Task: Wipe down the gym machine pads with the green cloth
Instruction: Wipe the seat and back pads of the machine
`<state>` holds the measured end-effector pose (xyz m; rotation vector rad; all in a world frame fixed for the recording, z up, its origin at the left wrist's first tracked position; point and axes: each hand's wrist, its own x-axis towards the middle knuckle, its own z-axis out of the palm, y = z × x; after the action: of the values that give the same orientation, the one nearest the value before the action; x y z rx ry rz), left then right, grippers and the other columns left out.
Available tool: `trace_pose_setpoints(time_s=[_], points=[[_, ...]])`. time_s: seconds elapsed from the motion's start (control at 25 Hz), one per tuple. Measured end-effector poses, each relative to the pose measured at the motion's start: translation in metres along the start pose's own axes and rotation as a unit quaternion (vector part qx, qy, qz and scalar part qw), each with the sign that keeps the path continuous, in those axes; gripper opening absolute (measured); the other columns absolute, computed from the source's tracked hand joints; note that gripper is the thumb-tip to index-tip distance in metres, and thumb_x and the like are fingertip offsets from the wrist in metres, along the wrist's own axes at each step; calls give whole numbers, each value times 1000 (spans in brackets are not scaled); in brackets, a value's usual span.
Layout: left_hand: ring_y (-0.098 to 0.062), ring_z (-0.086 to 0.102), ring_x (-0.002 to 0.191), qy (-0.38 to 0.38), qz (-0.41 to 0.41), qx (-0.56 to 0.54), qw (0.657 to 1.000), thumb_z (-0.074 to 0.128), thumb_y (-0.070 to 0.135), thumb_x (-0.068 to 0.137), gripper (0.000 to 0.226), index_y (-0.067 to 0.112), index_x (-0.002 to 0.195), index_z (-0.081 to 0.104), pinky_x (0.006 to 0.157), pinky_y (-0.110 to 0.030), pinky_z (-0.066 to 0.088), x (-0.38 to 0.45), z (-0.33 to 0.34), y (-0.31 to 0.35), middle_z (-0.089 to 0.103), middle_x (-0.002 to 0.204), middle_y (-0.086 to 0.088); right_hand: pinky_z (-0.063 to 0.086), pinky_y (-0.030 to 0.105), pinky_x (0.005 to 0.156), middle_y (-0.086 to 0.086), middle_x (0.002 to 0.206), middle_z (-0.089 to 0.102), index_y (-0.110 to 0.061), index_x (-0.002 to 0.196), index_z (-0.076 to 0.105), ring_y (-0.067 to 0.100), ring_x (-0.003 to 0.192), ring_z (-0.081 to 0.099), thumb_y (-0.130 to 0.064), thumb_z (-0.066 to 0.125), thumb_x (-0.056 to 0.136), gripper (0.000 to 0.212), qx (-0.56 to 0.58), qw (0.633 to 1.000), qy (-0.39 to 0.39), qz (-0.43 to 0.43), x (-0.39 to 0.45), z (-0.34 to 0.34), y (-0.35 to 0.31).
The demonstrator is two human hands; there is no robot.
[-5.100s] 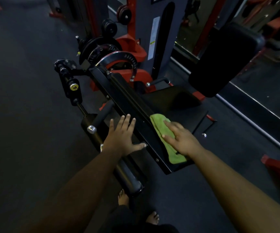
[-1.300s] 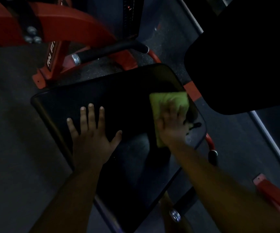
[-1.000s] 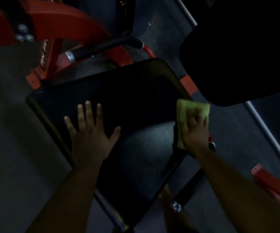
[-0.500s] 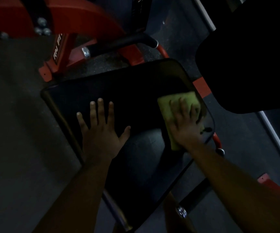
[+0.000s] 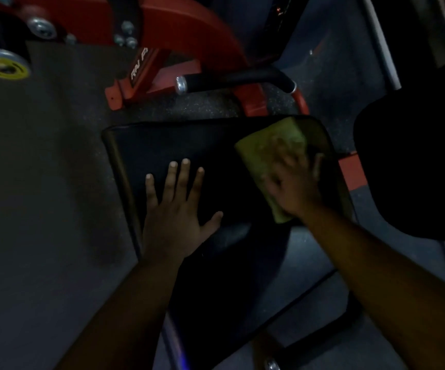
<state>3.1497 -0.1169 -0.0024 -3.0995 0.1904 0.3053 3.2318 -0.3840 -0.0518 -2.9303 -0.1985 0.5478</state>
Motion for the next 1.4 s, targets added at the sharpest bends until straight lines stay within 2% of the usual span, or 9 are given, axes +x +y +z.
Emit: trace_pose_setpoints(time_s=[0.12, 0.2, 0.36, 0.48, 0.6, 0.84, 1.16, 1.32, 1.4], points=[[-29, 2, 157, -7, 0, -8, 1000, 33, 78, 91, 93, 21, 162, 18, 121, -65, 3, 1, 1, -2, 6, 170, -11, 14, 72, 114, 1, 170, 7, -38, 157, 26, 41, 152, 9, -58, 25, 86, 74, 92, 972, 10, 217, 53, -15, 49], [-29, 3, 157, -3, 1, -19, 1000, 34, 78, 90, 93, 20, 162, 19, 121, -65, 2, 2, 0, -1, 6, 170, -11, 15, 74, 113, -2, 170, 1, -39, 159, 16, 42, 153, 2, -49, 31, 94, 68, 90, 964, 23, 250, 56, -15, 20], [-29, 5, 157, -6, -3, -16, 1000, 36, 77, 90, 92, 20, 161, 21, 121, -65, 2, 2, -4, -2, 7, 170, -10, 12, 70, 115, -10, 169, 7, -43, 157, 21, 36, 154, -4, -55, 21, 88, 70, 133, 991, -12, 9, 8, -6, -40], [-27, 5, 157, -2, -6, -19, 1000, 36, 77, 90, 93, 20, 161, 22, 121, -65, 2, 0, -4, -2, 8, 170, -9, 14, 73, 114, -11, 169, 6, -50, 156, 16, 42, 152, 9, -69, 20, 95, 64, 14, 989, -27, -147, -4, -7, -4], [-25, 5, 157, 7, -10, -30, 999, 37, 77, 89, 94, 19, 162, 21, 121, -65, 4, 2, -2, -3, 9, 170, -8, 11, 77, 112, -4, 170, 8, -43, 155, 25, 48, 151, 7, -76, 20, 92, 72, -44, 984, -8, -173, 32, -16, 17], [-23, -4, 157, -13, -54, -19, 998, 37, 80, 87, 103, 17, 163, 7, 123, -62, 1, 3, -1, -1, -2, 170, -10, 27, 67, 113, 1, 165, 26, -43, 155, 27, 47, 147, 22, -67, 34, 92, 68, 3, 962, 11, -273, 107, -28, -91], [-24, -3, 157, 9, -99, -35, 994, 35, 76, 92, 94, 16, 162, 19, 123, -62, 2, -5, -5, 3, 3, 170, -12, 25, 74, 109, 1, 169, 13, -41, 155, 29, 54, 147, 12, -61, 37, 93, 65, -3, 964, 9, -267, 12, -2, 4], [-25, 10, 157, 106, -257, -85, 957, 48, 63, 96, 79, 14, 157, 33, 123, -63, 6, -44, 2, 35, 15, 169, -11, 19, 75, 111, 1, 169, 13, -45, 156, 22, 56, 147, 9, -63, 33, 94, 66, -24, 925, 46, -377, 46, -13, -76], [-24, 9, 157, 105, -326, -114, 933, 47, 63, 97, 79, 16, 158, 31, 123, -62, 4, -79, 8, 64, 15, 169, -10, 16, 74, 113, -2, 169, 10, -48, 156, 17, 52, 149, 7, -64, 31, 94, 65, -30, 930, 41, -363, 80, -22, -130]])
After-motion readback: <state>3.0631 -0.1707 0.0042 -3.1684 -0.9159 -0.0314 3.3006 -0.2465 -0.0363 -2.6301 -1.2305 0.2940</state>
